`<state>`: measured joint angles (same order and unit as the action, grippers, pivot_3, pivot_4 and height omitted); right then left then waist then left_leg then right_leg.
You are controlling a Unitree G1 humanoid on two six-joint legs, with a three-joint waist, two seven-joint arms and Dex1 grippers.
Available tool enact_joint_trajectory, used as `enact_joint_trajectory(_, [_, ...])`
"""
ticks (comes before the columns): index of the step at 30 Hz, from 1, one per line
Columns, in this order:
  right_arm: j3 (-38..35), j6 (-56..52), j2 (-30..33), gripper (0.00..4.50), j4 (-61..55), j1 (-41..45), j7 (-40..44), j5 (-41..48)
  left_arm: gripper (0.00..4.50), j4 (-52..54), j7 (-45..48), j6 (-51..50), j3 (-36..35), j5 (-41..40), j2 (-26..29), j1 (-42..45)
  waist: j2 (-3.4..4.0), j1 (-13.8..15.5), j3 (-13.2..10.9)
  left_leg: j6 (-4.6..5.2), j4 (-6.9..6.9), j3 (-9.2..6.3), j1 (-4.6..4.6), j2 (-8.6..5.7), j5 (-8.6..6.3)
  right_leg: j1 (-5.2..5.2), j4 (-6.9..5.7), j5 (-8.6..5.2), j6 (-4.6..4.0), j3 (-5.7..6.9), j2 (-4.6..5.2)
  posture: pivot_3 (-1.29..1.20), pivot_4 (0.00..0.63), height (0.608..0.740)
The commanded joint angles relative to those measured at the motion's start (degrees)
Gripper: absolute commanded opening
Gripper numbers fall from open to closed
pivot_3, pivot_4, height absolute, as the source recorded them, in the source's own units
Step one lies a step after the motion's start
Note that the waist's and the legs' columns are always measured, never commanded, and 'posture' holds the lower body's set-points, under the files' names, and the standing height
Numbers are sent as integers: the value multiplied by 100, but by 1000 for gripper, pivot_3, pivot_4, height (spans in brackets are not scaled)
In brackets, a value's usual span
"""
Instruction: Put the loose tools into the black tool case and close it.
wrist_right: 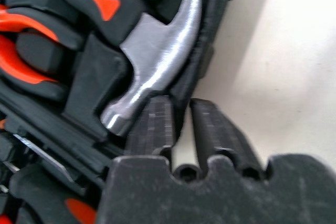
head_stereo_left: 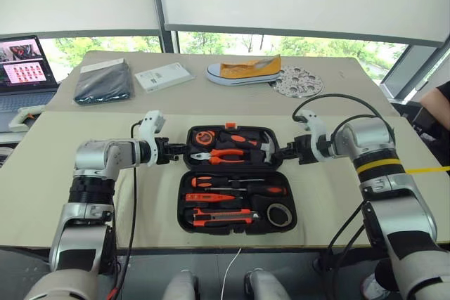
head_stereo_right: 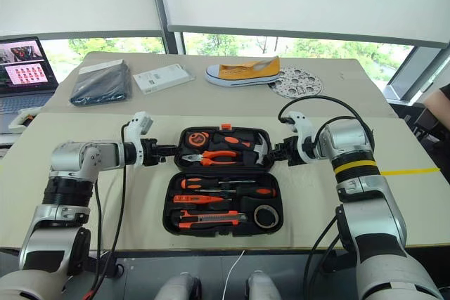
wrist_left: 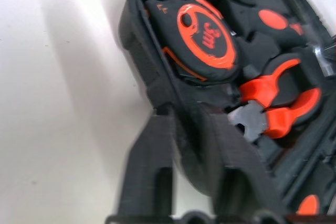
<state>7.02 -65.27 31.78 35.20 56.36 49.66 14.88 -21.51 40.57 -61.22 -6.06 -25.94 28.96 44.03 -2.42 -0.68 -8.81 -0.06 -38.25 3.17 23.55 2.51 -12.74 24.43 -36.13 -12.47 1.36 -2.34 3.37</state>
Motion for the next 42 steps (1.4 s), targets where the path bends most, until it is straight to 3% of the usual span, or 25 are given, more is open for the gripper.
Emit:
enact_joint_trajectory(1, [-526, 948, 62, 63, -452, -285, 128, 221, 6, 150, -87, 1028, -575, -141, -175, -31, 0, -8, 0, 0, -6, -1, 0, -1, 0, -4, 2, 5, 6, -1, 0, 0, 150, 740])
enact_joint_trajectory(3, [-596, 1216, 71, 63, -622, -406, 254, 280, 6, 209, 1, 1317, -579, -100, -170, -87, -2, -26, -3, 2, -14, 1, 3, 0, 1, -3, 7, 14, 10, -6, 0, 0, 150, 740])
enact_joint_trajectory(9, [-990, 3856, -24, 63, -1828, -1235, 502, 342, 6, 465, 876, 3850, -370, 279, -162, -626, 0, -69, -5, 1, -7, 4, 34, 1, 2, 35, 5, 18, 6, -11, -4, 0, 150, 740])
enact_joint_trajectory(11, [-886, 4890, 109, 63, -2184, -1670, 583, 52, 6, 466, 1111, 4556, -223, 535, -77, -907, 0, -52, -5, -1, -8, 6, 84, 2, 4, 87, -1, 22, 2, -14, -3, 0, 150, 740])
enact_joint_trajectory(14, [-771, 6258, 295, 63, -2417, -2283, 667, -349, 6, 525, 1369, 5587, -114, 820, 1, -1334, 1, -12, -5, 0, 0, 8, 89, 2, 3, 90, -4, 23, 1, -14, -2, 0, 150, 740])
enact_joint_trajectory(20, [-951, 8666, 378, 63, -2360, -3537, 101, -975, 6, 571, 1709, 7311, -90, 1170, 190, -2350, 3, -23, -4, 15, 4, 18, 80, 2, -8, 72, 14, 26, 9, -15, 5, 0, 150, 740])
enact_joint_trajectory(24, [-865, 10088, 520, 63, -2173, -4232, -332, -1580, 6, 732, 1795, 7745, -182, 1074, 325, -2964, 20, -19, 6, 19, 6, 26, 41, 4, -12, 44, 29, 20, 9, -20, 5, 0, 150, 740])
enact_joint_trajectory(25, [-853, 10238, 529, 63, -2136, -4346, -380, -1597, 6, 753, 1833, 7810, -198, 1047, 364, -3084, 19, -21, 6, 19, 6, 29, 25, 5, -12, 32, 28, 19, 9, -22, 5, 0, 150, 740])
enact_joint_trajectory(26, [-857, 10425, 546, 389, -2087, -4419, -510, -1708, 716, 827, 1933, 7676, -211, 899, 401, -3202, 19, -28, 6, 19, 6, 30, -2, 7, -12, 4, 29, 16, 8, -21, 3, 0, 150, 740])
enact_joint_trajectory(28, [-841, 10705, 620, 983, -1942, -4552, -662, -1879, 1176, 855, 1952, 7718, -288, 852, 517, -3407, 19, -37, 5, 18, 6, 36, -50, 11, -12, -34, 24, -10, 1, -22, 3, 0, 150, 740])
enact_joint_trajectory(32, [-1007, 10905, 876, 2376, -1760, -4850, -898, -1928, 2610, 714, 1635, 7496, -612, 847, 786, -3584, 17, -10, 4, 14, -3, 39, -51, 20, 0, -27, 6, -25, -17, -20, 2, 0, 150, 740])
enact_joint_trajectory(35, [-1216, 10323, 1079, 2376, -2176, -5323, -560, -1036, 2610, 497, 1544, 6988, -792, 696, 950, -3500, 17, -2, 4, 15, -3, 39, -57, 24, 10, -28, -2, -29, -16, -18, 0, 0, 150, 740])
enact_joint_trajectory(38, [-1317, 9209, 1262, 1520, -3085, -5845, -36, 190, 2634, 458, 1675, 6725, -637, 667, 973, -3249, 18, 6, 5, 15, -1, 40, -61, 28, 10, -33, -5, -25, -6, -18, 0, 0, 150, 740])
enact_joint_trajectory(41, [-1316, 8184, 1536, 612, -4149, -6372, 344, 978, 1945, 387, 1688, 6382, -353, 763, 848, -2757, 18, 14, 5, 15, -2, 41, -56, 29, 10, -32, -2, -7, 14, -19, 0, 0, 150, 740])
enact_joint_trajectory(42, [-1291, 7932, 1625, 248, -4456, -6506, 431, 1080, 1500, 331, 1710, 6331, -244, 808, 793, -2578, 17, 15, 5, 15, -3, 40, -55, 29, 10, -32, -2, -7, 17, -19, 0, 0, 150, 740])
